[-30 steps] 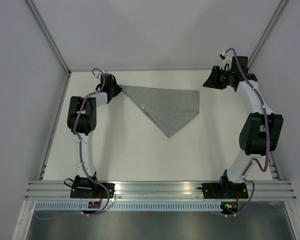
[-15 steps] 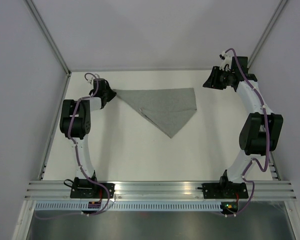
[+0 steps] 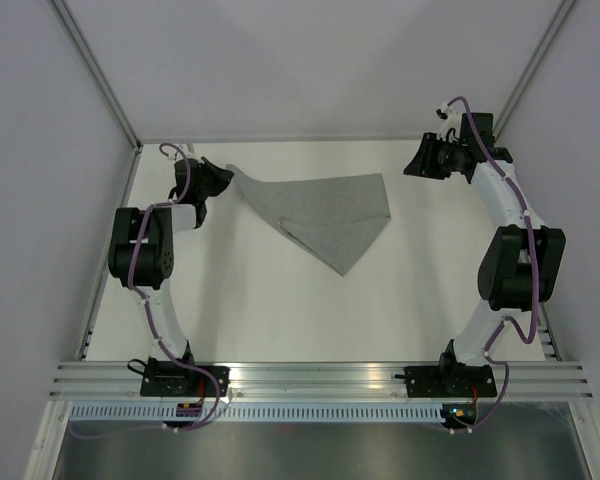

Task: Fold the napkin, place the utensils inside, and roll it up
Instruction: Fold the napkin

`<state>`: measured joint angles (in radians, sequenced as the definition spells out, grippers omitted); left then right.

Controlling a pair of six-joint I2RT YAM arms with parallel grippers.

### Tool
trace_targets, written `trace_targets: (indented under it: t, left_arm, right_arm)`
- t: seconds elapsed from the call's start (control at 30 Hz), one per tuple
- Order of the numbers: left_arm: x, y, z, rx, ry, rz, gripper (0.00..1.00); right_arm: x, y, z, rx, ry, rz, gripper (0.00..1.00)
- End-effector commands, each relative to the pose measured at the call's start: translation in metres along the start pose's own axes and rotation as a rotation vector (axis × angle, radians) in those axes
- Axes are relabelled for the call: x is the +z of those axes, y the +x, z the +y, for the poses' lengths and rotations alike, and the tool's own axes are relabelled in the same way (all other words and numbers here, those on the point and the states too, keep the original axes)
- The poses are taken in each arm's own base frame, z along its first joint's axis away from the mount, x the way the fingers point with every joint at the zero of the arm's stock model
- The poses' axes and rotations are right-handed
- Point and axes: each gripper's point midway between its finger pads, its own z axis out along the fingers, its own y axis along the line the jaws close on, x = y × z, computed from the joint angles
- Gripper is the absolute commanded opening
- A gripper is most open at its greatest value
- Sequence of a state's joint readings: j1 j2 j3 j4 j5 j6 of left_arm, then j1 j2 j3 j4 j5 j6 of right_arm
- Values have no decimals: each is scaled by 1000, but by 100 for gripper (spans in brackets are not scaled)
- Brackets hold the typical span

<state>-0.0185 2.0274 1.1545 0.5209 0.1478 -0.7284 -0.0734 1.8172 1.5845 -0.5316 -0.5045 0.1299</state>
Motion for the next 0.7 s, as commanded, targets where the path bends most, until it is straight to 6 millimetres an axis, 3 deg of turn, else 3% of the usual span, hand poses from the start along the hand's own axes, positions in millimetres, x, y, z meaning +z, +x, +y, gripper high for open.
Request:
trace_targets:
  t: [0.0,0.2,0.27,0.47,0.67]
  left_arm:
    - [-21,-23,-75,45,299,-61,2]
    - [-50,19,-144,148,577,19,2]
    - [-58,32,-159,171,631,40,2]
    - [-92,102,-214,277,842,189,2]
    - [-111,154,-228,344,957,342,2]
  right_arm:
    - [-6,-10,13,-19,-27,-26,40]
    - [-2,-8,19,-31,-30,-18,40]
    - [-2,-8,20,-36,-28,-19,40]
    - [-1,-8,23,-43,-30,-17,40]
    - [-1,-6,24,-46,-30,-13,40]
